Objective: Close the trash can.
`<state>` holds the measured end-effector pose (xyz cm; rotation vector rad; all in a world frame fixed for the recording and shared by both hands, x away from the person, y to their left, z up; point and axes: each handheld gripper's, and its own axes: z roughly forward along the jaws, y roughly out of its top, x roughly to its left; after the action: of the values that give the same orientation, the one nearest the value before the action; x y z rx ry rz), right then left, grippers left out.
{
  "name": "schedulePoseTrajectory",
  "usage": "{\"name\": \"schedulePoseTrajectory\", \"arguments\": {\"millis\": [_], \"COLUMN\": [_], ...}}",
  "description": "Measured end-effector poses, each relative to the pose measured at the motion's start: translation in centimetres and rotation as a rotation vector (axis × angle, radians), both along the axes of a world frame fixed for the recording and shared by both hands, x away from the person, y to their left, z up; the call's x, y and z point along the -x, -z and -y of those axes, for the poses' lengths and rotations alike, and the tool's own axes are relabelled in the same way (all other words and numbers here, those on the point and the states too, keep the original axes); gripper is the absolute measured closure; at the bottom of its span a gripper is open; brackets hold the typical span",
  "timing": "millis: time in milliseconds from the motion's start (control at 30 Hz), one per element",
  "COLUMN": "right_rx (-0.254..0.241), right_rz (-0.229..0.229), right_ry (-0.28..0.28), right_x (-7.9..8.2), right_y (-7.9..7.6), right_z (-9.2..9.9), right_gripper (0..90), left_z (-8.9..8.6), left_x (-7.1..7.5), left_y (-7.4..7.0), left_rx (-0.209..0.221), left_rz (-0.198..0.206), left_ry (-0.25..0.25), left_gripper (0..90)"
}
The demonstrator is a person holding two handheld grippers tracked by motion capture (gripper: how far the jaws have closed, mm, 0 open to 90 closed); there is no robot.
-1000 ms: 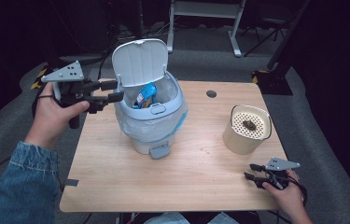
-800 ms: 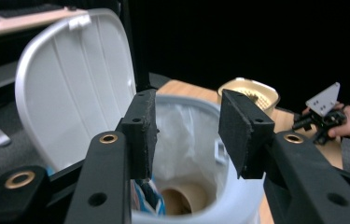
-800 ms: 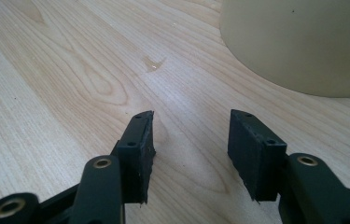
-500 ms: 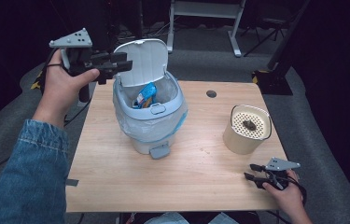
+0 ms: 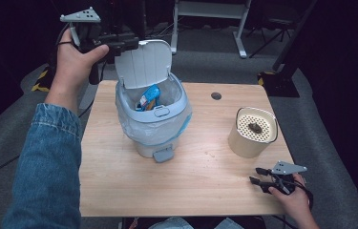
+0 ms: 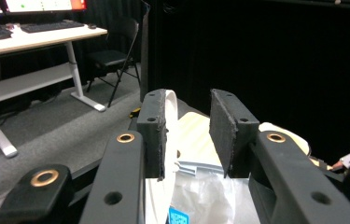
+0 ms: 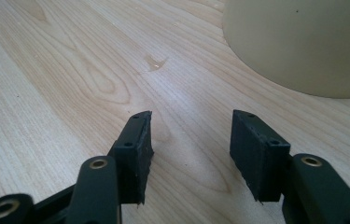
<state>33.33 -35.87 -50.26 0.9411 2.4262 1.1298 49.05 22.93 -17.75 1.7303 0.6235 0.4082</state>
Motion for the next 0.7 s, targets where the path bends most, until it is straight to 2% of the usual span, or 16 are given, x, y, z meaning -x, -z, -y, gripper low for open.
{"name": "schedulePoseTrajectory", "arguments": {"millis": [167, 300, 567, 633, 700], "right_rx": [-0.001, 0.0, -0.002, -0.001, -0.002], "right_rz": [-0.002, -0.001, -0.002, -0.002, -0.002], "right_ry": [-0.003, -0.003, -0.01, -0.009, -0.011], "right_x": [0.0, 0.0, 0.0, 0.0, 0.0], "right_y": [0.0, 0.0, 0.0, 0.0, 0.0], "right_z": [0.0, 0.0, 0.0, 0.0, 0.0], "right_gripper": [48.3, 48.2, 48.2, 48.1, 47.9], "left_z": [0.1, 0.0, 0.4, 0.4, 0.5], "left_x": [-1.4, -2.1, -3.1, -3.0, -2.8], "left_y": [0.2, 0.3, 0.8, 0.9, 1.0], "left_rx": [-0.002, 0.029, -0.041, -0.045, -0.072], "left_rz": [-0.017, -0.014, -0.062, -0.082, -0.103], "left_ry": [-0.034, -0.062, -0.135, -0.122, -0.102], "left_gripper": [68.6, 74.2, 80.6, 84.4, 86.9]}}
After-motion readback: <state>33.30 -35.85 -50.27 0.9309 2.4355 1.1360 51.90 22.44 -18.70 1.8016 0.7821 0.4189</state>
